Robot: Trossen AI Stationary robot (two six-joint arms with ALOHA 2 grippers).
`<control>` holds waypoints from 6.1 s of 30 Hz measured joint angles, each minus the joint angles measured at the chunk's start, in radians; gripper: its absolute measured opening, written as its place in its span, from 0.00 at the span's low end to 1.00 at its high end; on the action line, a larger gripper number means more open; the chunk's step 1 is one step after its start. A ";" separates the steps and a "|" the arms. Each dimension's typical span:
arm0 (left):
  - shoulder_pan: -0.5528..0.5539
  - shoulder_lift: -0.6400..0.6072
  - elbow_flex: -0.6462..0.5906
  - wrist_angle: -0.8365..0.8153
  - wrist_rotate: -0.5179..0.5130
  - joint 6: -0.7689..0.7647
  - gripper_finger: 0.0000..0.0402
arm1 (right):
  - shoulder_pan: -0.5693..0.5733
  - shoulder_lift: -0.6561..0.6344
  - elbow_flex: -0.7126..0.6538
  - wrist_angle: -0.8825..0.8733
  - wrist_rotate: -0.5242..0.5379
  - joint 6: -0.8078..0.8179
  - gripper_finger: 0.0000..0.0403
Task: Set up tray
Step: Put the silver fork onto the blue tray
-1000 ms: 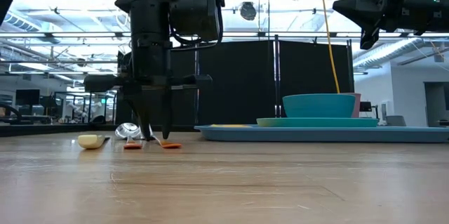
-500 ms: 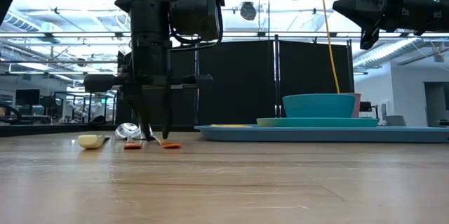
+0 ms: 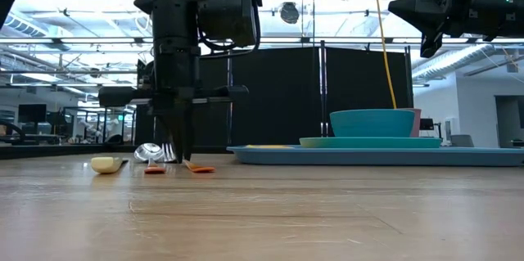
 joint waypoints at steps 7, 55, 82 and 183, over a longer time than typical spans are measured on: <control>0.000 0.000 0.000 0.001 0.001 0.007 0.03 | 0.000 0.000 0.000 0.000 0.000 0.000 0.00; -0.025 -0.002 0.068 -0.076 -0.019 0.004 0.00 | 0.000 0.000 0.000 0.000 0.000 0.000 0.00; -0.016 0.007 0.100 -0.162 0.014 0.023 0.32 | 0.000 0.000 0.000 0.000 0.000 0.000 0.00; 0.236 -0.064 0.331 -0.150 -0.237 0.577 0.02 | 0.000 0.000 0.000 0.000 0.000 0.000 0.00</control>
